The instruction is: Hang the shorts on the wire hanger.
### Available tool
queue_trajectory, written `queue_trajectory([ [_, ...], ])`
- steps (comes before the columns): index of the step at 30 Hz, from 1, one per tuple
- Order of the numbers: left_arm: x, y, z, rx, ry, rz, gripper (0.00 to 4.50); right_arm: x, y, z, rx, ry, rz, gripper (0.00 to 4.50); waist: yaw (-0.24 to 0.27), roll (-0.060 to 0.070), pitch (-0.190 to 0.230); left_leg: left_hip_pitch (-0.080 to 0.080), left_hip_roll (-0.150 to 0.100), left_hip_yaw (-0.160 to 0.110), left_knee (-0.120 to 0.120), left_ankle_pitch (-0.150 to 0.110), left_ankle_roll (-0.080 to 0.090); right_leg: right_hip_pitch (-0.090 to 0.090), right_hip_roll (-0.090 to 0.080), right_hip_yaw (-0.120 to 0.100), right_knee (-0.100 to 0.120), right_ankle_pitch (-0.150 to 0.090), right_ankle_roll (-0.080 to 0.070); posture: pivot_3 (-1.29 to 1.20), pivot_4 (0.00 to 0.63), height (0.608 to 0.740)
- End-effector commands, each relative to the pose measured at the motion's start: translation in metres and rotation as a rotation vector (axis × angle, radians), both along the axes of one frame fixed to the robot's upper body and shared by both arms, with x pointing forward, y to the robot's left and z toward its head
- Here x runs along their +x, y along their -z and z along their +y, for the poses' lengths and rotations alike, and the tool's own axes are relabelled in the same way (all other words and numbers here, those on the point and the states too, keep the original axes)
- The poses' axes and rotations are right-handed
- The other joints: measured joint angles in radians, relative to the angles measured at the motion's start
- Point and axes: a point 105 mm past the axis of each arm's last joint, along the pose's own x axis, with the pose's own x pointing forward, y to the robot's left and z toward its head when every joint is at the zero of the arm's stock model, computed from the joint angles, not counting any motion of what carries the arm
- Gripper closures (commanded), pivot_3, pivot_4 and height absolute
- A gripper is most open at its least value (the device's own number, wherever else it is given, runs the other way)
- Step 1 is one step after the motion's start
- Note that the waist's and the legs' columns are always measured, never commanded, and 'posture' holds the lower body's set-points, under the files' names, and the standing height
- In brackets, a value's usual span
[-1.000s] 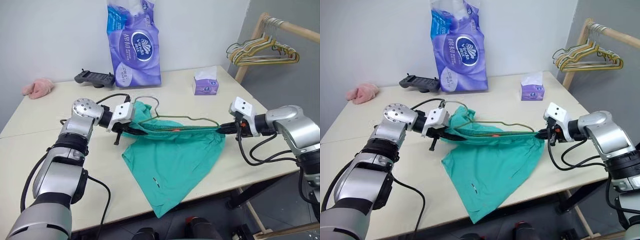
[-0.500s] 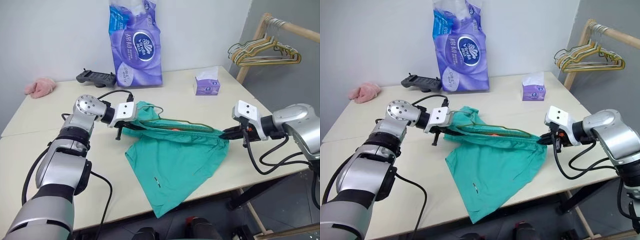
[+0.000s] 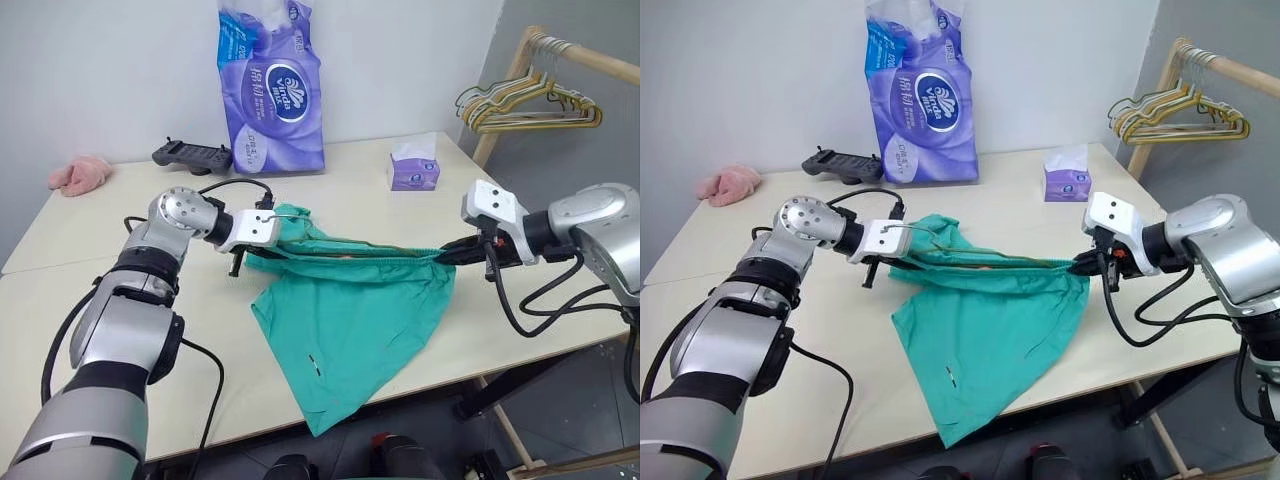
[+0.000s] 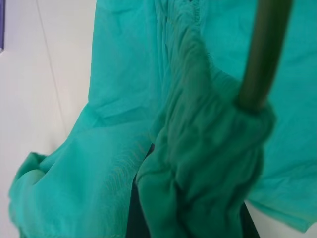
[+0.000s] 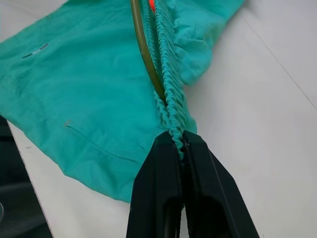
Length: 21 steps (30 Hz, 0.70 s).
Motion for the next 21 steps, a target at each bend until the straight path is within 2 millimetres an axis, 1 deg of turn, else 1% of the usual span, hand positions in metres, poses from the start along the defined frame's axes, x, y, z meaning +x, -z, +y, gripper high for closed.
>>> queue_trajectory([
  [1,0.003,-0.002,0.024,0.104,-0.067,-0.019,4.50,-0.001,-0.025,0.003,-0.006,-0.009,-0.053,4.46,-0.001,0.000,0.000,0.000,0.000,0.000,0.000,0.000,0.000,0.000,0.000,0.000,0.000,0.000,0.000,-0.11,0.000,0.740],
  [6,0.010,-0.005,0.015,0.083,-0.079,-0.045,4.50,-0.008,-0.035,0.025,0.007,-0.079,-0.046,4.46,-0.002,0.000,0.000,-0.001,0.000,0.000,0.000,0.000,0.000,-0.001,0.000,0.000,0.000,0.000,0.000,-0.12,0.000,0.740],
  [10,0.011,-0.007,0.011,0.061,-0.079,-0.053,4.50,-0.008,-0.037,0.034,0.016,-0.098,-0.050,4.46,-0.002,0.000,0.000,-0.001,0.000,0.000,0.000,0.000,0.000,-0.001,0.000,0.000,0.000,0.000,0.000,-0.12,0.000,0.740],
  [16,0.015,-0.012,-0.007,-0.022,-0.063,-0.065,4.50,0.010,-0.039,0.059,0.062,-0.100,-0.094,4.46,-0.008,0.000,0.000,-0.002,0.000,0.000,0.000,0.000,0.000,-0.002,0.000,0.000,0.001,0.000,0.000,-0.12,0.002,0.740],
  [19,0.016,-0.018,-0.015,-0.062,-0.055,-0.065,4.50,0.018,-0.036,0.069,0.076,-0.100,-0.108,4.46,-0.013,0.000,0.000,-0.006,0.000,0.000,0.001,0.000,0.000,-0.006,-0.001,0.000,0.002,0.000,0.000,-0.12,0.003,0.740],
  [21,0.018,-0.024,-0.020,-0.094,-0.051,-0.070,4.50,0.027,-0.031,0.074,0.084,-0.083,-0.120,4.46,-0.015,0.000,0.000,-0.007,0.000,-0.001,0.002,0.000,0.000,-0.008,-0.001,-0.001,0.003,0.000,0.000,-0.12,0.002,0.740],
])
